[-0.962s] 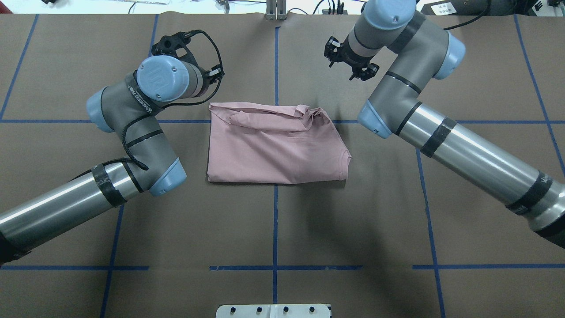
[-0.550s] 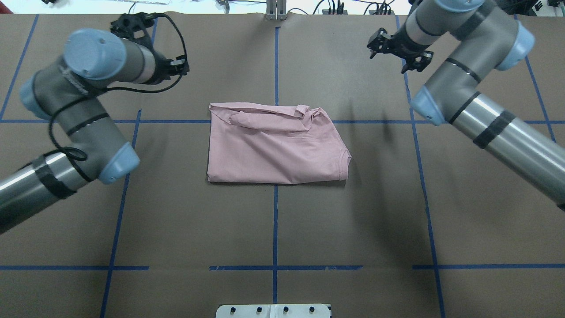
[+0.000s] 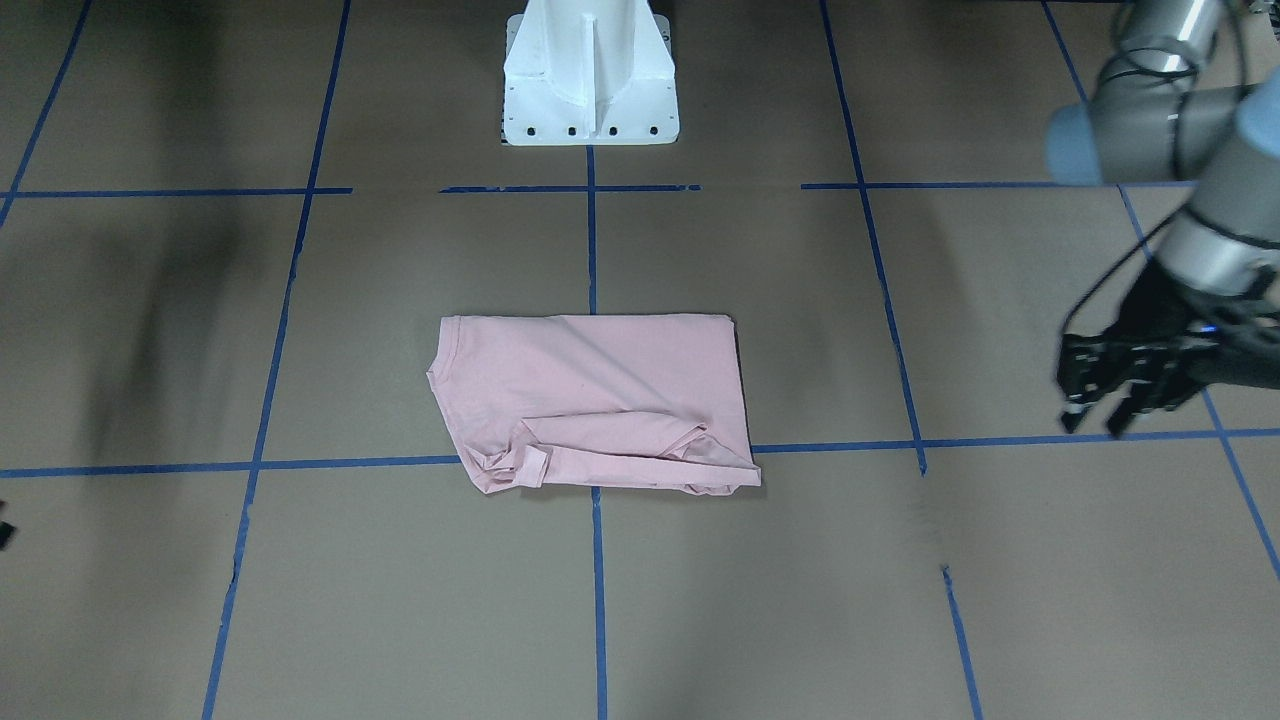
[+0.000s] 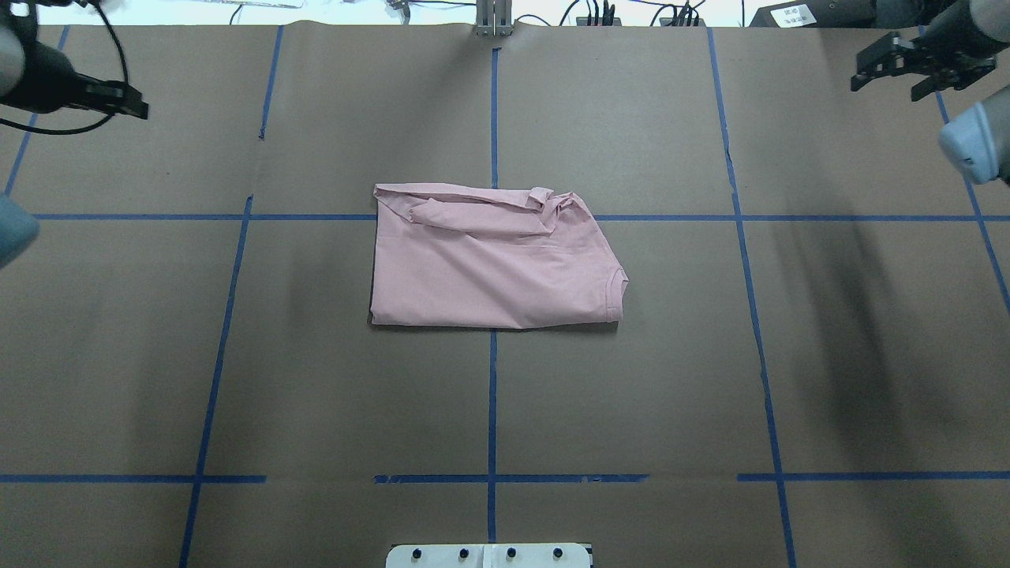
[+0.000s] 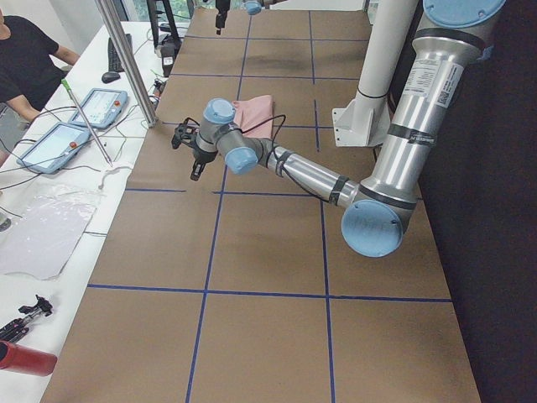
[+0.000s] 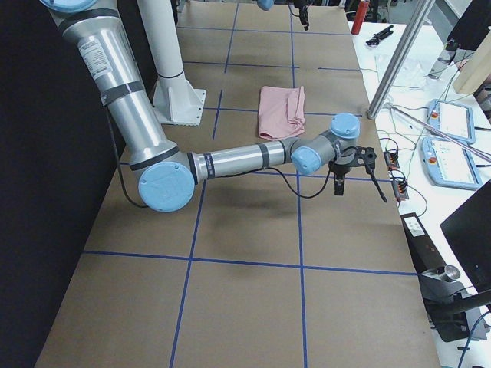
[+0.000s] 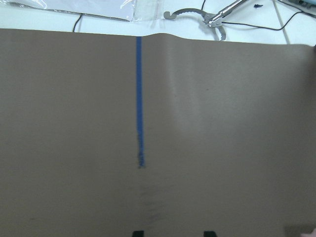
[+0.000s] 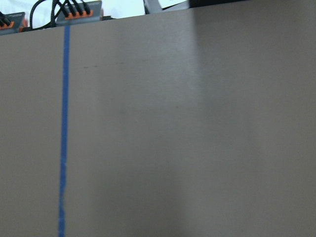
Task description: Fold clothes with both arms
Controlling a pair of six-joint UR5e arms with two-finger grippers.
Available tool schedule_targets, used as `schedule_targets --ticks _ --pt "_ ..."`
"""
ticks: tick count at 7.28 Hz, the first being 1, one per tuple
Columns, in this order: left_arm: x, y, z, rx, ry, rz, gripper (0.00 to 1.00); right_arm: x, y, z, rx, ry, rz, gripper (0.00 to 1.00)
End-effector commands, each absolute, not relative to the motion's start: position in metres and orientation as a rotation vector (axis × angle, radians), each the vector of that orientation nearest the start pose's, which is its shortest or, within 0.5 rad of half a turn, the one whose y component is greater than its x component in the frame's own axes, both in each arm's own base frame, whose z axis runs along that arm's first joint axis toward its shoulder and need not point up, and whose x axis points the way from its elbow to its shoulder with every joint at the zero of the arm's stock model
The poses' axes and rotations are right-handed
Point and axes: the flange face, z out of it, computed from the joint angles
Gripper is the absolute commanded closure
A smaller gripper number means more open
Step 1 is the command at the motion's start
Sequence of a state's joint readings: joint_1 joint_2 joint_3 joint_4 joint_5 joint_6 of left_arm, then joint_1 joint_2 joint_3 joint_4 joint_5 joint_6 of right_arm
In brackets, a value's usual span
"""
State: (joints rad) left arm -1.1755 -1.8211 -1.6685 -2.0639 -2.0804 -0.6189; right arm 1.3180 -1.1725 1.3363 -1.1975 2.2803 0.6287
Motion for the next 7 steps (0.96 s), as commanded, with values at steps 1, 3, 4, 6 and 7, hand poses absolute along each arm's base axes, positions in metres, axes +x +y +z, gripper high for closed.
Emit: schedule_targets --ticks 1,3,4,6,7 --pt "0.041 -0.568 0.485 0.504 0.801 0.138 0.49 -0.005 -0.661 0.537 0.164 -0.796 0.029 0.0" --pt "-0.034 -0.543 0.506 0.498 0.829 0.161 0.46 0.027 -0.645 0.545 0.102 -0.765 -0.059 0.0" --pt "-0.065 -0.523 0.526 0.429 0.791 0.161 0.42 0.029 -0.635 0.552 0.096 -0.765 -0.057 0.0" --pt "-0.085 -0.5 0.561 0.262 0.781 0.094 0.0 0.04 -0.608 0.55 0.112 -0.764 -0.045 0.0" --pt "-0.082 -0.471 0.603 0.213 0.793 0.078 0.0 0.041 -0.603 0.54 0.094 -0.763 -0.037 0.0"
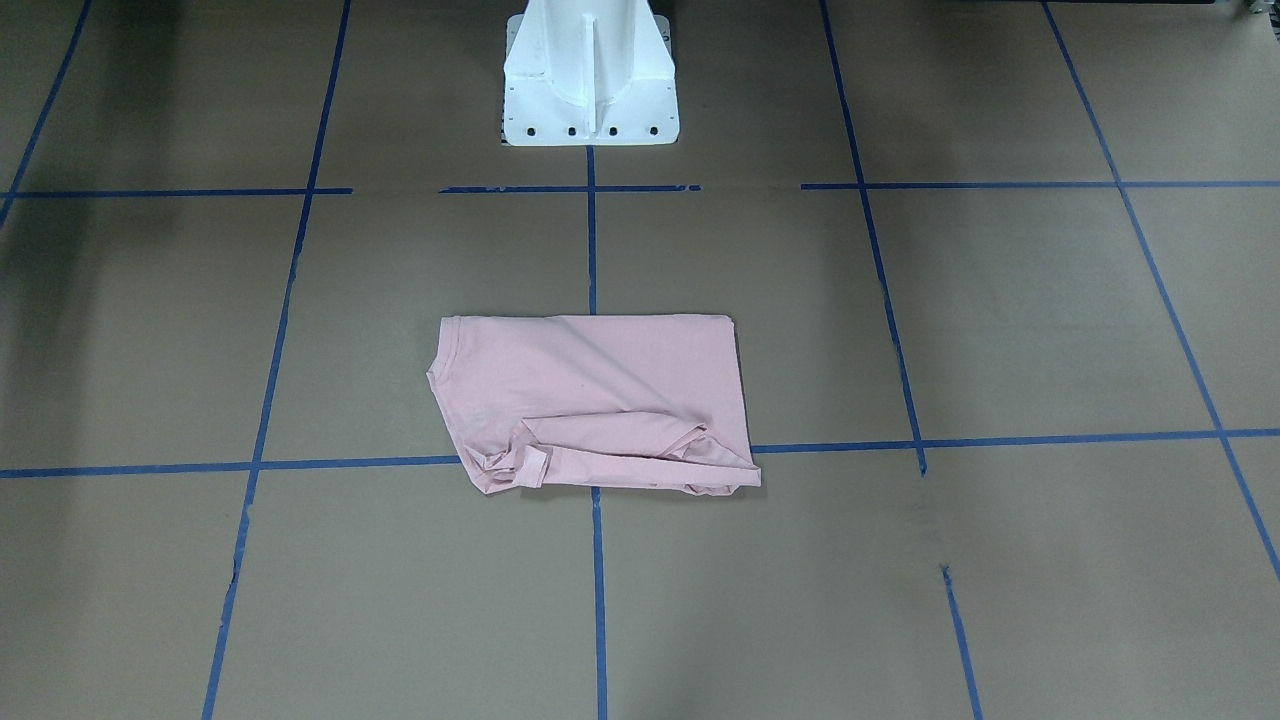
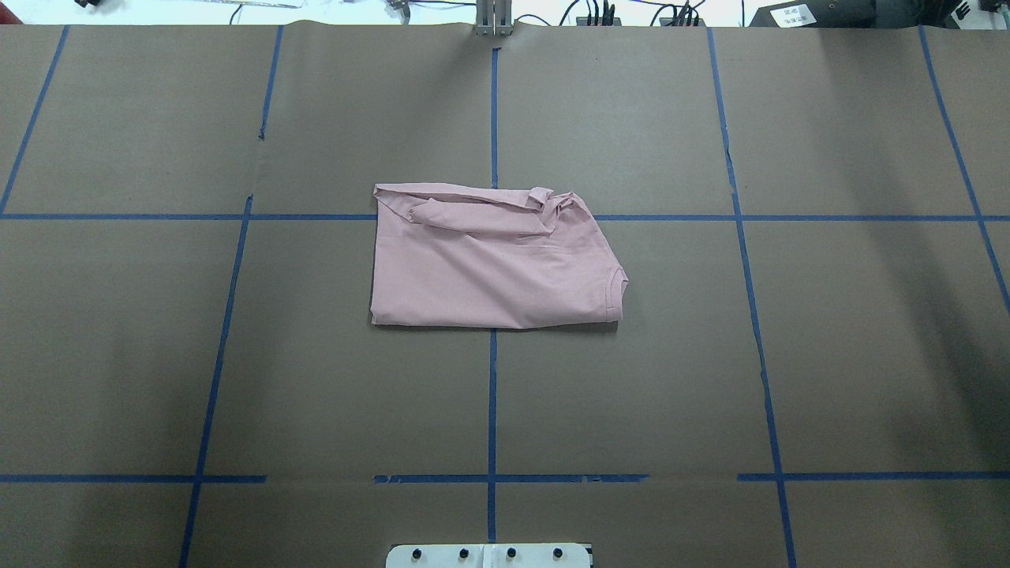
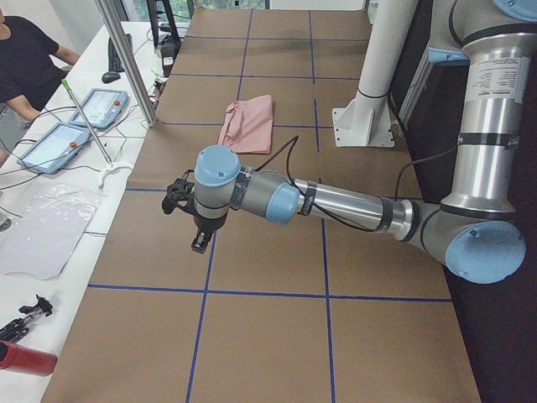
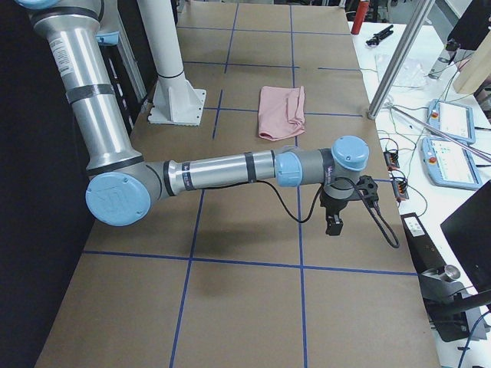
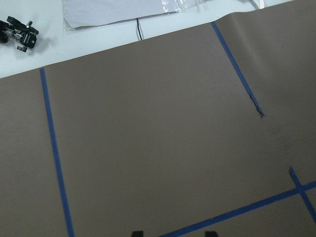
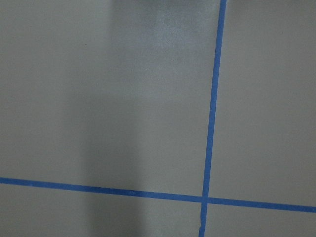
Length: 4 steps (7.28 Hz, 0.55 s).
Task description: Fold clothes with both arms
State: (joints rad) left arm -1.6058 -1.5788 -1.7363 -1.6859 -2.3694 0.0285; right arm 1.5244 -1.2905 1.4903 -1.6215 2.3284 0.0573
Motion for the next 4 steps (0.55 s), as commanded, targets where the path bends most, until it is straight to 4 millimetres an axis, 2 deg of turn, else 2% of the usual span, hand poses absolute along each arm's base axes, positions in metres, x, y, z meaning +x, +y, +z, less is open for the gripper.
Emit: schedule_targets --ticks 1,3,4 --pt "-0.083 -0.466 0.596 0.225 0.78 0.077 0.0 0.04 -0.599 0.544 0.086 -0.763 -0.036 0.0" --pt "-0.083 -0.456 0.579 0.157 0.783 0.047 0.0 0.041 -0.595 0.545 0.09 -0.754 -0.039 0.0" --pt "-0.082 -0.454 0.572 0.131 0.783 0.031 0.0 0.041 -0.587 0.551 0.085 -0.752 -0.037 0.0"
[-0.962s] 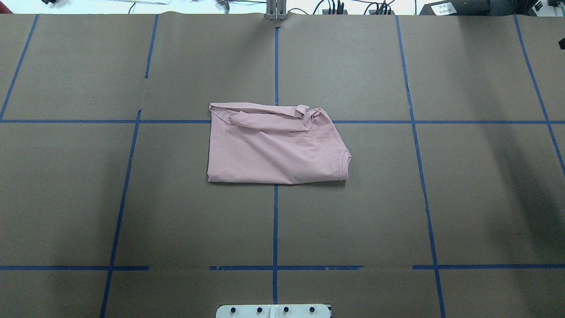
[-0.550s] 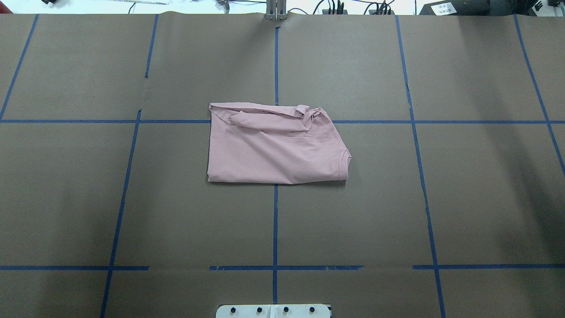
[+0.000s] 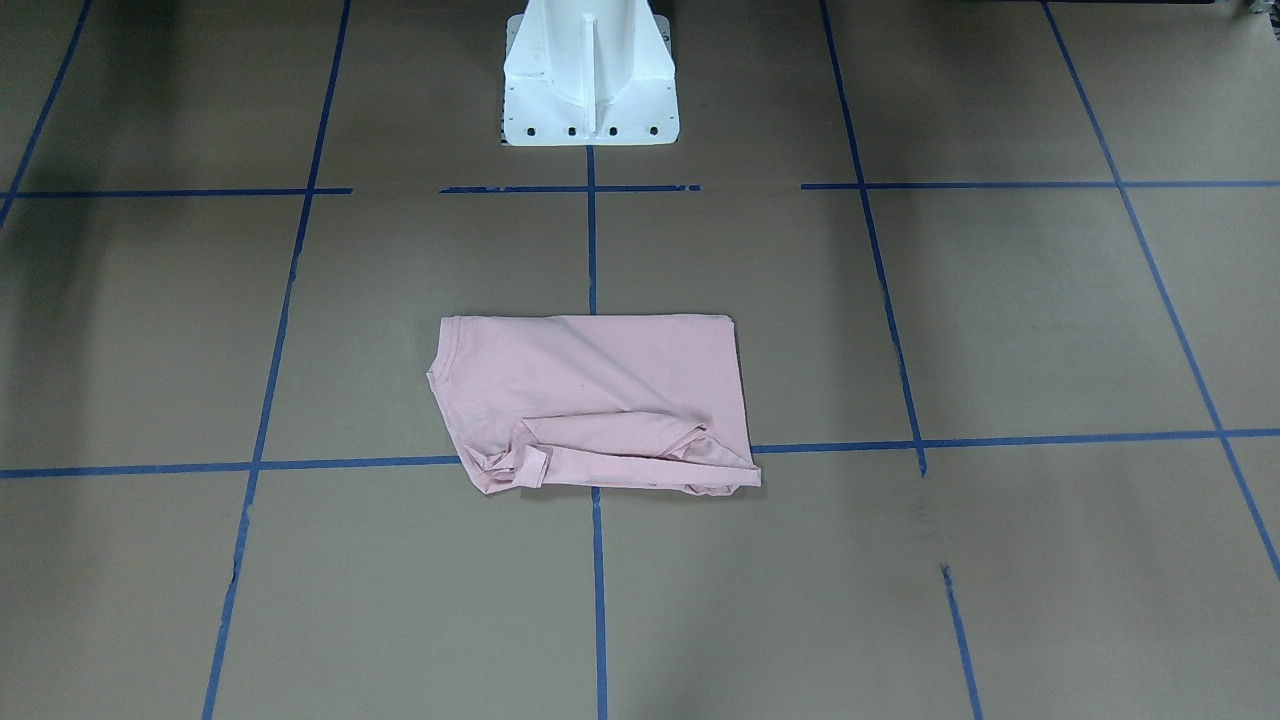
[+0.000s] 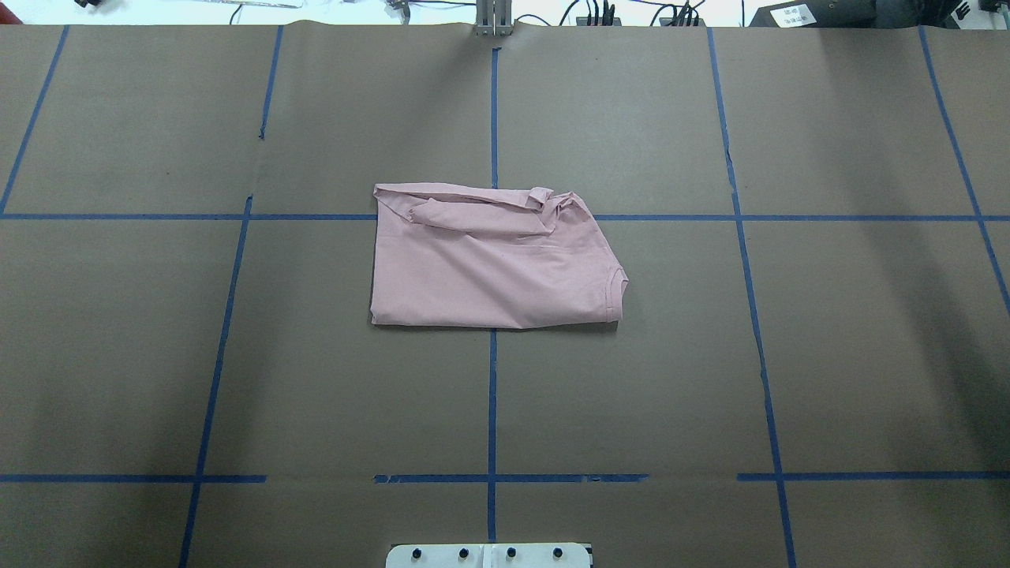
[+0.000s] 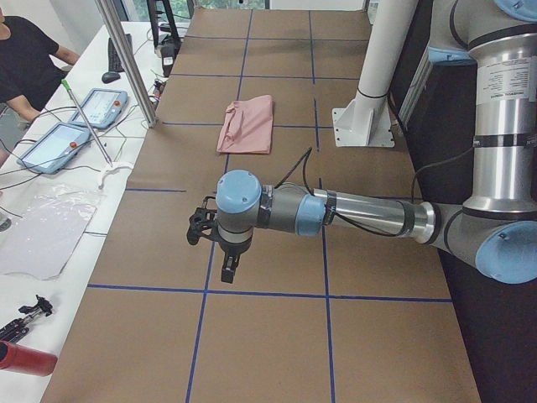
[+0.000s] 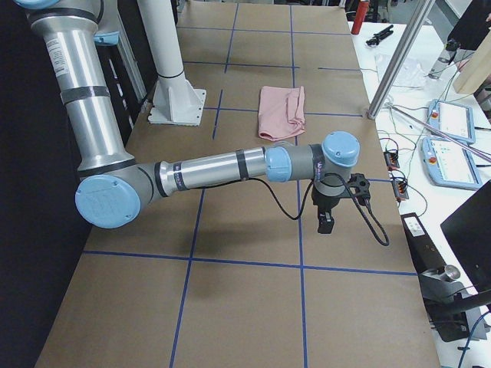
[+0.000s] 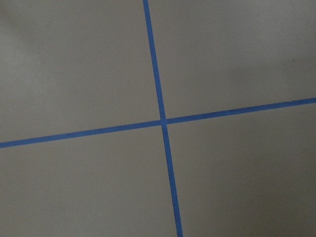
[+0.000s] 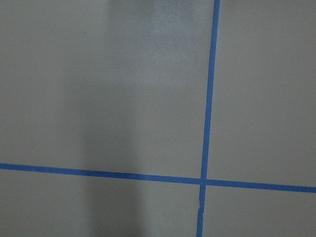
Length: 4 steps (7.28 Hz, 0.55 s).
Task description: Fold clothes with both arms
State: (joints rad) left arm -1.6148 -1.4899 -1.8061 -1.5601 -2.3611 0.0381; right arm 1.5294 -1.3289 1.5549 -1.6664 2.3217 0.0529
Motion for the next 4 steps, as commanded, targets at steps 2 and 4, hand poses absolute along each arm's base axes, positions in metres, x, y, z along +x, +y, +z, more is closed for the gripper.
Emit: schedule_targets --ticks 2,4 --pt "-0.082 -0.443 0.591 0.096 0.756 0.027 0.0 0.041 -0.574 0.552 0.087 -0.757 -0.038 0.0" --pt "-0.083 -0.446 0.585 0.129 0.734 0.037 0.0 0.029 -0.573 0.548 0.083 -0.754 -0.062 0.0"
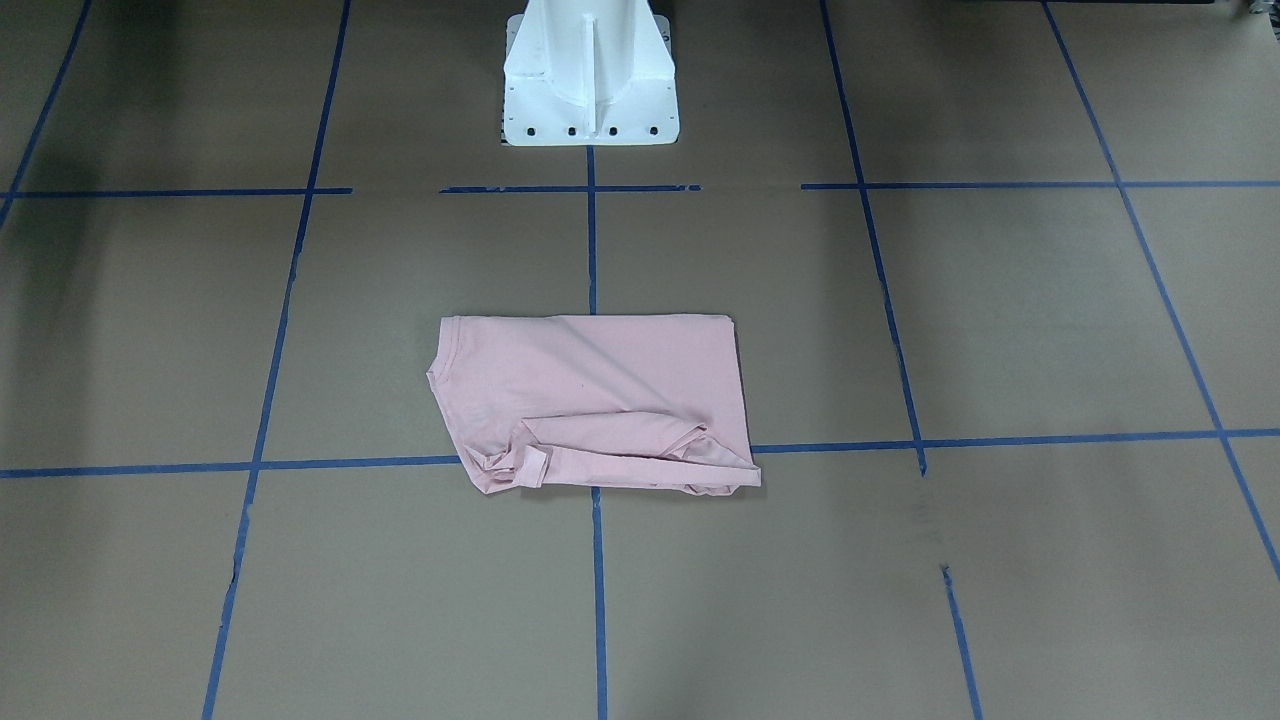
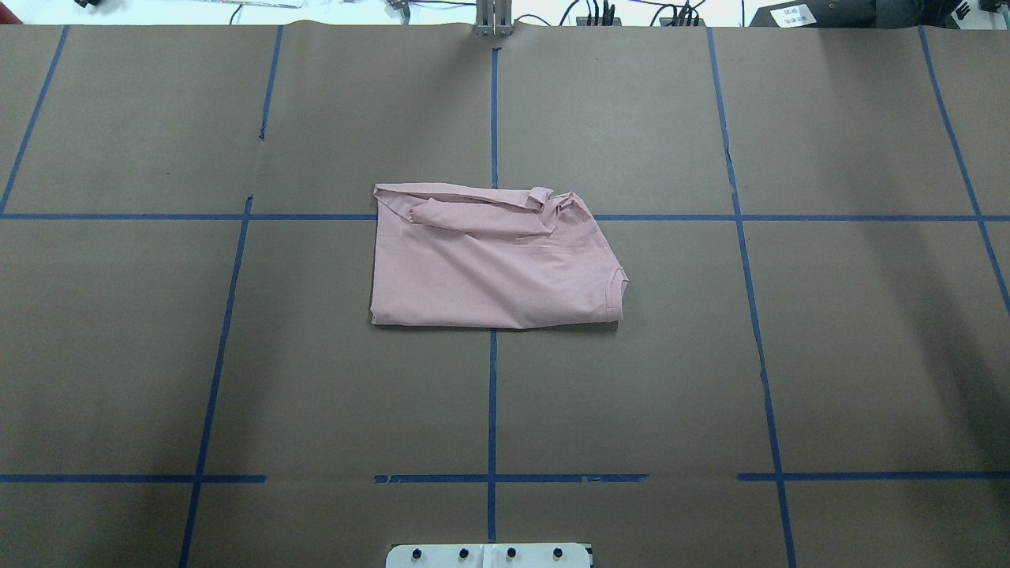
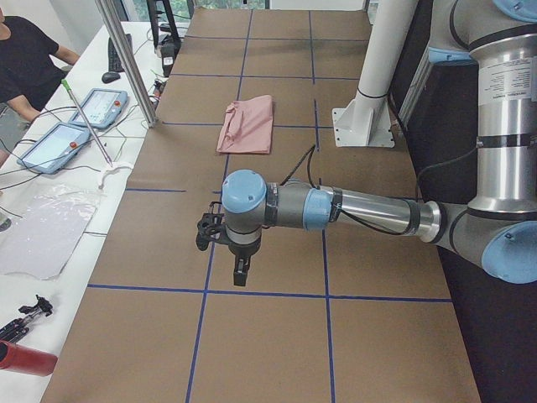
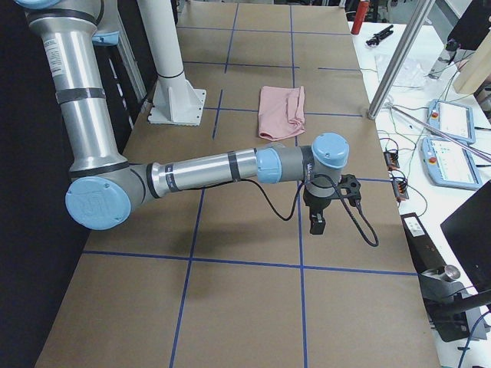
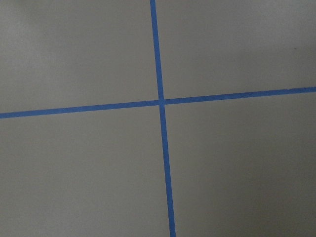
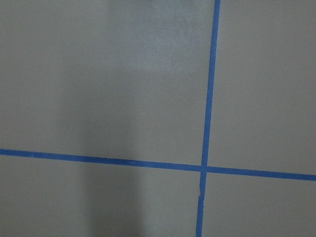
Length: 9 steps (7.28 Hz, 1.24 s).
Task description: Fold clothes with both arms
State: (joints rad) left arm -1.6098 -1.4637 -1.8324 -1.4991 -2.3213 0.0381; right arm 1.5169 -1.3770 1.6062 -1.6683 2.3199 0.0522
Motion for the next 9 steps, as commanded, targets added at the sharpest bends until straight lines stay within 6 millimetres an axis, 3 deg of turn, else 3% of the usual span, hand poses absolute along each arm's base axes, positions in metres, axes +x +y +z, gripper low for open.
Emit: schedule_targets --ticks 1,2,4,9 --pt "-0.082 -0.448 0.584 0.138 0.738 0.043 0.0 0.028 -0.563 0.543 0.094 -0.757 -0.068 0.0" --pt "-0.079 -0.454 0.583 0.137 0.731 0.057 0.0 0.027 -0.56 0.542 0.096 -0.764 -0.069 0.0" --pt "-0.076 -0.454 0.575 0.149 0.744 0.072 0.0 0.023 -0.555 0.561 0.062 -0.754 -0.053 0.0" --pt "-0.076 -0.448 0.591 0.116 0.743 0.052 0.0 0.023 -0.554 0.564 0.06 -0.757 -0.054 0.0"
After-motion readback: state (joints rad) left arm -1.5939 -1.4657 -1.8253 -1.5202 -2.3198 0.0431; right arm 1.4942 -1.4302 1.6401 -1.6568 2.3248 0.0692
